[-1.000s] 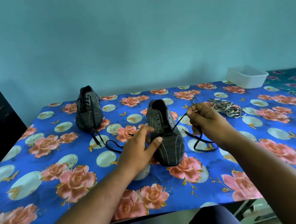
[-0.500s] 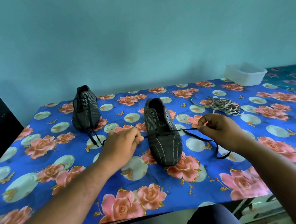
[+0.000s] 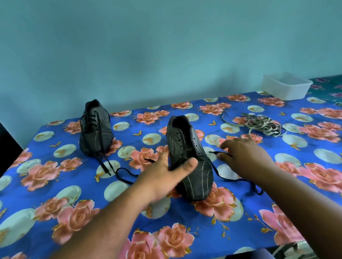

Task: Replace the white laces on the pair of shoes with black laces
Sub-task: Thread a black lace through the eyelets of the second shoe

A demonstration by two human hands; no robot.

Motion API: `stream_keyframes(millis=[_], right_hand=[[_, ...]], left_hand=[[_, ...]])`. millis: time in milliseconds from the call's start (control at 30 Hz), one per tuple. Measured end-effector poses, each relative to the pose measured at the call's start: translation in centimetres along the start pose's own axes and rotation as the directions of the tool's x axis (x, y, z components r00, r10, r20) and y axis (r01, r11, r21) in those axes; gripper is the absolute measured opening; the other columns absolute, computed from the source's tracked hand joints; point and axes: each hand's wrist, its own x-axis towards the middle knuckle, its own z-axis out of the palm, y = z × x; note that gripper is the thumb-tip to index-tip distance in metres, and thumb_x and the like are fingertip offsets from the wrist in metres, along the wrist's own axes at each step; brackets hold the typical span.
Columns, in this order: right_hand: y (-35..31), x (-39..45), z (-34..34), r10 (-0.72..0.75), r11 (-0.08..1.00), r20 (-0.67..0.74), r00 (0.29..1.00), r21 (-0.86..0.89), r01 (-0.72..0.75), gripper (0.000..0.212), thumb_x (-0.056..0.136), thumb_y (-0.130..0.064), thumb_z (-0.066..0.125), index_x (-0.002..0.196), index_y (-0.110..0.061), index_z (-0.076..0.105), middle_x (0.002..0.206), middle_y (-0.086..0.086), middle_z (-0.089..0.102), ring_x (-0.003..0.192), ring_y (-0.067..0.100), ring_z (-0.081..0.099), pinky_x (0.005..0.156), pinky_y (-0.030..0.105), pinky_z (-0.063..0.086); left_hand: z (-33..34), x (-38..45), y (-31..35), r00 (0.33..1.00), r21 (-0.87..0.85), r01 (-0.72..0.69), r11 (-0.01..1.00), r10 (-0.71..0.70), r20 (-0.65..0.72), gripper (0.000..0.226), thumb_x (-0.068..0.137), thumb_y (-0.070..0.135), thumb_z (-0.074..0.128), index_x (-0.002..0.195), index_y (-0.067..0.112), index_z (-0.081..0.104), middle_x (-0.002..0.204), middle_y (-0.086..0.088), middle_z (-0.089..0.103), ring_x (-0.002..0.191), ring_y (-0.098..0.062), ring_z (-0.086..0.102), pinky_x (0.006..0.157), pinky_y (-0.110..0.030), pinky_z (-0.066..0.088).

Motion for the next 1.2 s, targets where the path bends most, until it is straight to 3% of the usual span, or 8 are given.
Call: stream_keyframes(millis=[133, 300, 567, 767, 967, 1033, 1100, 1200], right_hand=[[-0.9, 1.3, 0.8, 0.022, 0.990, 0.050, 0.999, -0.137, -0.015, 0.039, 0.098, -0.057, 0.054, 0.119, -0.026, 0.067, 0.116, 0.003, 0.062, 0.115, 0.026, 0.056, 0.082, 0.035, 0.046], [-1.1, 2.9, 1.2, -0.016, 0.999, 0.004, 1.000, -0.036, 0.016, 0.019, 0.099, -0.043, 0.059, 0.099, -0.027, 0.070, 0.103, -0.002, 0.064, 0.107, 0.024, 0.057, 0.076, 0.035, 0.045], [-3.5, 6.1, -0.6, 0.028, 0.834, -0.097, 0.995, 0.551, 0.030, 0.009, 0.093, -0.027, 0.061, 0.083, -0.026, 0.061, 0.073, -0.005, 0.072, 0.049, 0.005, 0.051, 0.053, 0.028, 0.037], [-5.5, 9.1, -1.4, -0.074, 0.761, -0.096, 0.993, 0.638, 0.119, 0.006, 0.090, -0.022, 0.066, 0.084, -0.023, 0.065, 0.070, -0.002, 0.069, 0.061, 0.014, 0.061, 0.064, 0.034, 0.048], [-6.2, 9.9, -0.2, -0.175, 0.900, -0.087, 0.981, 0.390, 0.195, 0.006, 0.083, -0.029, 0.069, 0.083, -0.028, 0.064, 0.071, -0.009, 0.064, 0.064, 0.007, 0.056, 0.061, 0.032, 0.047], [-6.2, 9.9, 0.5, -0.211, 0.898, -0.112, 0.971, 0.369, 0.238, 0.006, 0.083, -0.028, 0.068, 0.083, -0.027, 0.062, 0.069, -0.007, 0.063, 0.064, 0.010, 0.056, 0.061, 0.035, 0.048], [-6.0, 9.9, 1.0, -0.250, 0.891, -0.131, 0.959, 0.357, 0.281, 0.008, 0.082, -0.027, 0.068, 0.081, -0.027, 0.061, 0.066, -0.006, 0.061, 0.062, 0.011, 0.054, 0.059, 0.036, 0.047], [-6.2, 10.1, 1.6, -0.277, 0.877, -0.136, 0.951, 0.369, 0.308, 0.010, 0.083, -0.026, 0.070, 0.078, -0.028, 0.060, 0.064, -0.005, 0.058, 0.060, 0.011, 0.052, 0.059, 0.034, 0.046]], left_hand=[[1.2, 1.0, -0.6, 0.998, 0.069, 0.043, 0.997, -0.039, -0.055, 0.102, 0.054, 0.092, 0.067, 0.140, 0.048, 0.032, 0.126, 0.027, 0.058, 0.119, -0.010, 0.057, 0.107, -0.040, 0.045], [1.1, 2.9, -0.7, 0.988, 0.133, 0.032, 0.991, -0.011, -0.154, 0.097, 0.054, 0.093, 0.053, 0.134, 0.039, 0.042, 0.128, 0.021, 0.062, 0.119, -0.015, 0.061, 0.102, -0.045, 0.046], [-0.6, 7.6, 0.0, 0.970, 0.370, 0.088, 0.925, 0.006, -0.245, 0.078, 0.086, 0.080, 0.046, 0.145, 0.031, 0.033, 0.138, 0.003, 0.062, 0.127, -0.032, 0.055, 0.105, -0.047, 0.038], [-2.9, 10.1, -0.5, 0.963, 0.305, 0.044, 0.951, 0.041, -0.267, 0.082, 0.073, 0.089, 0.052, 0.138, 0.040, 0.047, 0.133, 0.010, 0.058, 0.128, -0.019, 0.054, 0.105, -0.050, 0.038], [-3.7, 10.7, -2.5, 0.937, 0.037, -0.217, 0.975, 0.219, -0.272, 0.033, 0.086, 0.049, 0.075, 0.111, 0.032, 0.063, 0.101, 0.011, 0.065, 0.077, -0.005, 0.063, 0.074, -0.024, 0.052], [-3.6, 10.4, -3.1, 0.924, 0.010, -0.259, 0.966, 0.251, -0.287, 0.014, 0.092, 0.040, 0.072, 0.097, 0.029, 0.063, 0.080, 0.004, 0.070, 0.061, -0.014, 0.066, 0.059, -0.031, 0.053], [-3.8, 10.0, -3.7, 0.962, -0.073, -0.215, 0.974, 0.198, -0.190, 0.015, 0.097, 0.037, 0.066, 0.093, 0.024, 0.059, 0.062, -0.003, 0.066, 0.043, -0.023, 0.058, 0.039, -0.031, 0.043], [-5.2, 9.6, -4.2, 0.989, -0.113, -0.105, 0.988, 0.115, 0.089, 0.025, 0.098, 0.038, 0.065, 0.098, 0.017, 0.052, 0.059, -0.007, 0.060, 0.037, -0.022, 0.048, 0.038, -0.025, 0.038]])
